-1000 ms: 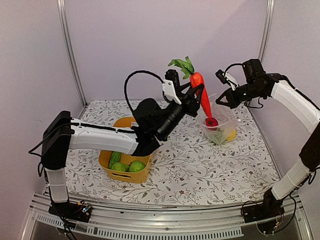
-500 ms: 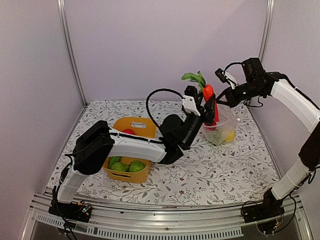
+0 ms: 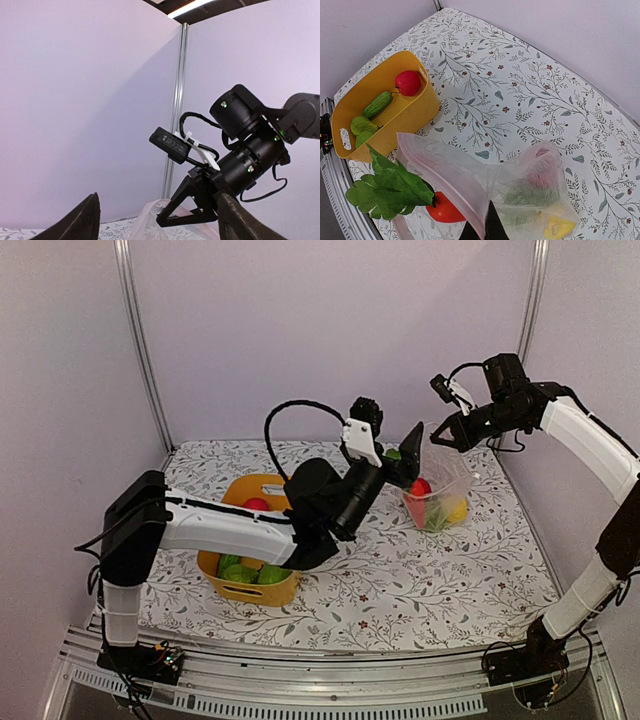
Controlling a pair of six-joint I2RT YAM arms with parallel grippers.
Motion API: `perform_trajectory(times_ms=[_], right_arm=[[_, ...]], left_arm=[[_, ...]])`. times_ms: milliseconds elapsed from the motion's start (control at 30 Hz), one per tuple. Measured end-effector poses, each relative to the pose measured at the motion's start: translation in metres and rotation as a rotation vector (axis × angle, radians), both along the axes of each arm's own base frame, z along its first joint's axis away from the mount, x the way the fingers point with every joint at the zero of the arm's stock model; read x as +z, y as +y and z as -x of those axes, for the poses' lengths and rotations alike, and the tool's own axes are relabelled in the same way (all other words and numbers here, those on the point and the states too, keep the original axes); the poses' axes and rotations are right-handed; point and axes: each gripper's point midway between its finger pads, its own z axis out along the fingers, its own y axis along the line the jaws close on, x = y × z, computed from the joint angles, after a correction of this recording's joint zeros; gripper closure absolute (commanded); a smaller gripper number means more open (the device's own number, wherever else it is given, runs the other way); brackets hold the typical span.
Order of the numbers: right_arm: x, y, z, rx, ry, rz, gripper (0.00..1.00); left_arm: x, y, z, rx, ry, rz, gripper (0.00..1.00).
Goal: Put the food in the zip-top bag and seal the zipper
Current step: Place the fake vegetable in the zipper food storage bag, then adjust the zipper food storage bag at the corner of the board.
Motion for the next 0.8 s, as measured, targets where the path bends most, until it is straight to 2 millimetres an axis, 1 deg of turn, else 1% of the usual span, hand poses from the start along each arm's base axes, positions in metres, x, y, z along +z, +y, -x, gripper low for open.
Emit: perform_trajectory(times_ms=[100,167,233,267,300,333,400,433,467,533,633,733,800], right_arm=[[-0.001,0.0,-0.001,0.0,0.002,0.001,1.0],[-0.001,0.0,-0.001,0.0,0.001,0.001,1.0],[-0.001,0.0,-0.002,0.0,-0.001,0.0,1.0],[-0.001,0.001,-0.002,0.0,-0.002,0.0,1.0],[-0.001,0.001,-0.002,0.0,-0.003,0.0,1.0],[0.0,0.001,-0.002,0.0,-0.004,-0.001,1.0],[-0.001,0.001,-0.002,0.0,-0.004,-0.001,1.0],[-0.001,0.001,-0.002,0.0,-0.004,-0.001,1.0],[-0.001,0.001,-0.002,0.0,-0.003,-0.001,1.0],[-0.001,0.001,-0.002,0.0,-0.003,-0.001,1.0],[-0.001,0.001,-0.002,0.0,-0.002,0.0,1.0],[-0.002,0.001,-0.003,0.0,0.0,0.001,1.0],[-0.002,0.001,-0.003,0.001,0.001,0.0,1.0]], left_arm=[[0.02,0.023,0.006,0.023,0.047,0.004,0.46],[0.027,0.037,0.006,0.029,0.116,0.001,0.56],[0.026,0.044,0.007,0.011,0.185,-0.001,0.65],[0.022,0.046,0.007,0.0,0.219,-0.014,0.68],[0.014,0.046,0.008,-0.014,0.254,-0.03,0.68],[0.006,0.045,0.009,-0.031,0.286,-0.05,0.64],[-0.017,0.038,0.012,-0.071,0.341,-0.109,0.58],[-0.031,0.032,0.014,-0.096,0.373,-0.147,0.54],[-0.045,0.029,0.016,-0.113,0.401,-0.18,0.53],[-0.067,0.021,0.017,-0.143,0.449,-0.232,0.55],[-0.099,0.009,0.017,-0.177,0.532,-0.298,0.63],[-0.117,-0.002,0.013,-0.215,0.601,-0.32,0.64],[-0.125,-0.004,0.008,-0.242,0.642,-0.313,0.64]])
